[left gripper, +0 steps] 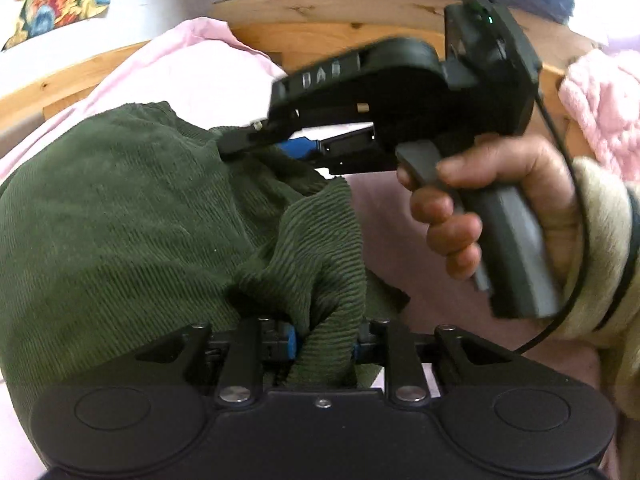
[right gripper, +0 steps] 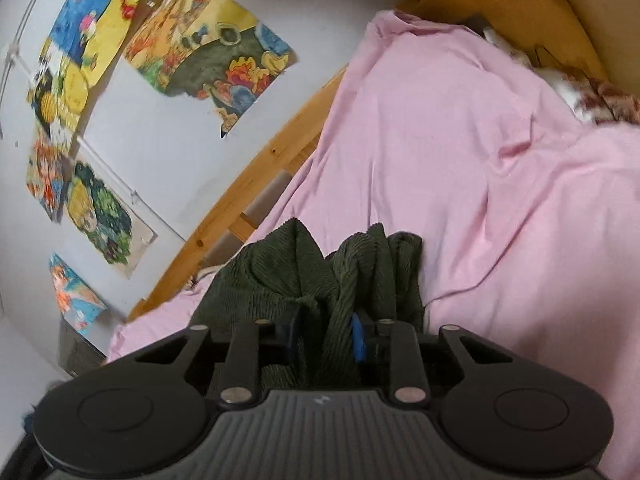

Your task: Fold large clothes

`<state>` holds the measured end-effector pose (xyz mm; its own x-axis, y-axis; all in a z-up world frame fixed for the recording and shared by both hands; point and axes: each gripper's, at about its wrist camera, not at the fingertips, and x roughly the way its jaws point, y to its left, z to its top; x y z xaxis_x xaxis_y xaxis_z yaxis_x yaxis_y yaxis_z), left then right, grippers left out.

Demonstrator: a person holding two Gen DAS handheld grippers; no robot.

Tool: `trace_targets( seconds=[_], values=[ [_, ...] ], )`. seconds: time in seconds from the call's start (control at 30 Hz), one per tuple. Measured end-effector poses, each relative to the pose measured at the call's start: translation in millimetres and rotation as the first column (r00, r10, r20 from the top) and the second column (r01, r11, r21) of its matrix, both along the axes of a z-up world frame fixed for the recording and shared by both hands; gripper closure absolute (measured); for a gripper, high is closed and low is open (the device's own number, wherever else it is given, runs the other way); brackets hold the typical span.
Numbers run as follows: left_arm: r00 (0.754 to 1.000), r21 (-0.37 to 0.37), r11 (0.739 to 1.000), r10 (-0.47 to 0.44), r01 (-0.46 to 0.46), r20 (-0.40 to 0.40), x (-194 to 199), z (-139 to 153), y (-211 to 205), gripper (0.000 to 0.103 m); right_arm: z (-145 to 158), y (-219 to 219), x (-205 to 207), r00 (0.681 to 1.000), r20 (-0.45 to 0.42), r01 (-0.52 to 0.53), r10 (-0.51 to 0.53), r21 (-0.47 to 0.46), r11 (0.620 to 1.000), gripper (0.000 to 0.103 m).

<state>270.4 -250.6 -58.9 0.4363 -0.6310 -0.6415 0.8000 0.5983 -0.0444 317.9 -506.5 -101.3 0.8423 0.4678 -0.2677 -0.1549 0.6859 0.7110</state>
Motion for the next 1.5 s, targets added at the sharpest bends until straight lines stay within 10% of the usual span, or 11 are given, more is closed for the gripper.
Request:
trace_targets(
  seconds=[0.17,0.3,0.47,0.63,0.73,0.93,1.13,1.33,1.5],
  values=[
    [1.0,-0.05,0.999,-0.017,0.016,-0.004,-17,18,11,0.032,9,20,-2,1.0,0.025,0.017,-0.014,-0.122,0.992,0.093],
    [0.998,-0.148,0.988,0.036,-0.044,-0.056,-40,36,43,0.019,8,19,-5,1.0,0.021,0.023,-0.02,-0.129,0.991,0.093],
    [0.96,-0.295,0.914,0.247,-0.277,-0.135,-54,57,105,0.003,12,23,-8,0.999,0.023,0.049,-0.046,-0.147,0.988,0.088],
    [0.819,-0.262,0.777,0.531,-0.572,-0.217,-20,48,144,0.002,46,47,-35,0.967,0.15,0.247,-0.205,-0.378,0.892,0.037],
    [0.767,-0.272,0.728,0.524,-0.629,-0.371,5,27,164,0.004,75,69,-52,0.937,0.256,0.337,-0.238,-0.483,0.808,0.015],
    [0.706,-0.245,0.74,0.405,-0.626,-0.581,33,-20,171,0.005,130,137,-22,0.944,0.327,0.198,0.029,-0.637,0.745,0.005],
    [0.747,-0.203,0.803,0.384,-0.561,-0.543,37,-25,151,0.003,127,211,52,0.917,0.221,-0.058,0.333,-0.75,0.659,0.007],
    [0.741,-0.211,0.811,0.349,-0.545,-0.574,48,-31,153,0.004,60,243,65,0.89,0.143,-0.058,0.432,-0.906,0.418,0.012],
    [0.787,-0.253,0.836,0.293,-0.486,-0.542,34,-16,169,0.009,10,189,85,0.94,0.148,-0.098,0.306,-0.744,0.661,0.006]
  ],
)
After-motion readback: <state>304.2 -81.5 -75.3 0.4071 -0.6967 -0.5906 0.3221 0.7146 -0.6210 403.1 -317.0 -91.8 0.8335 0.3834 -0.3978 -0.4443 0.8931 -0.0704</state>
